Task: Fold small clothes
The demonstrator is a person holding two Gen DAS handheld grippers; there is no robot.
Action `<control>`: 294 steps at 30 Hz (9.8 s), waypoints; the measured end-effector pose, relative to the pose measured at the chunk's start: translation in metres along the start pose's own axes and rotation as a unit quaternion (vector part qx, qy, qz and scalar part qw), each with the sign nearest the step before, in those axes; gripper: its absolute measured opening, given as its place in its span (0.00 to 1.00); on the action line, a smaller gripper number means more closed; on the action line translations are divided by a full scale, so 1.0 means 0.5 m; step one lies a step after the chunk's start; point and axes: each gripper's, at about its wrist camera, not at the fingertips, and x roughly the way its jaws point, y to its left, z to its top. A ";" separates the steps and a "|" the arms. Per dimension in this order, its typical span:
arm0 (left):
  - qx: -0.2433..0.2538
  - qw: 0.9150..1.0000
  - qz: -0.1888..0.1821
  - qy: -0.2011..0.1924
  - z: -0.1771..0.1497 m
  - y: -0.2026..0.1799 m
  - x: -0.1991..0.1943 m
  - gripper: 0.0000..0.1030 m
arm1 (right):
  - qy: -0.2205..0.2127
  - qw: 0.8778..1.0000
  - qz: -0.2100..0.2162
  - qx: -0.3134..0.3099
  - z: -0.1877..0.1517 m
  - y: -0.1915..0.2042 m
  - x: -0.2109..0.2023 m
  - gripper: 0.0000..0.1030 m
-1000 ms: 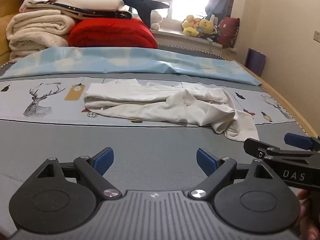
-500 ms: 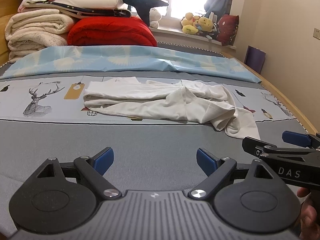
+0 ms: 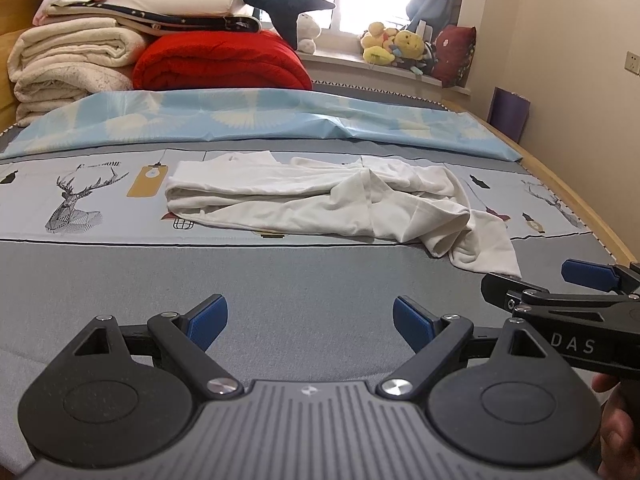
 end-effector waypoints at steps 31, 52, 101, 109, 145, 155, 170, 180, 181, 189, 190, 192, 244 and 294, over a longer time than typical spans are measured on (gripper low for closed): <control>-0.001 1.000 0.000 0.001 -0.002 -0.003 -0.001 0.90 | 0.002 1.000 0.000 -0.001 0.000 0.002 0.000 0.91; 0.039 0.999 0.020 -0.019 -0.011 -0.003 -0.010 0.71 | -0.007 0.999 0.009 0.040 0.025 -0.022 0.000 0.84; 0.153 0.976 -0.037 0.152 0.095 0.122 0.218 0.09 | 0.093 0.973 -0.081 0.197 0.029 -0.244 0.099 0.29; 0.136 0.965 -0.038 0.223 -0.032 0.337 0.112 0.08 | 0.086 0.975 -0.089 0.186 0.013 -0.209 0.068 0.29; 0.085 0.951 -0.042 0.294 -0.029 0.359 0.195 0.02 | 0.255 0.963 0.040 0.074 -0.024 -0.171 0.294 0.05; 0.178 0.908 -0.069 0.374 -0.116 0.383 0.110 0.03 | 0.379 0.912 0.150 -0.038 -0.144 -0.189 0.164 0.07; 0.067 0.983 -0.043 0.163 0.086 0.251 0.186 0.19 | 0.295 0.949 0.095 0.054 -0.074 -0.204 0.250 0.35; 0.127 0.981 -0.128 0.069 0.151 -0.079 0.352 0.23 | 0.327 0.937 0.118 -0.030 -0.106 -0.194 0.232 0.06; 0.130 0.980 -0.133 0.072 0.149 -0.098 0.374 0.29 | 0.323 0.938 0.119 -0.023 -0.108 -0.202 0.229 0.07; 0.181 0.973 -0.106 0.097 0.104 -0.163 0.509 0.45 | 0.279 0.955 0.095 0.041 -0.074 -0.262 0.236 0.27; 0.180 0.973 -0.105 0.096 0.106 -0.159 0.517 0.43 | 0.268 0.958 0.089 0.057 -0.064 -0.271 0.241 0.28; 0.170 0.974 -0.115 0.099 0.119 -0.136 0.520 0.04 | 0.237 0.964 0.069 0.099 -0.039 -0.294 0.255 0.36; -0.122 0.986 0.109 0.019 0.248 0.679 0.416 0.03 | 0.050 0.973 -0.148 0.167 0.101 -0.388 0.441 0.46; 0.031 0.979 0.114 0.165 0.239 0.340 0.585 0.39 | 0.064 0.952 -0.295 0.045 0.102 -0.446 0.544 0.49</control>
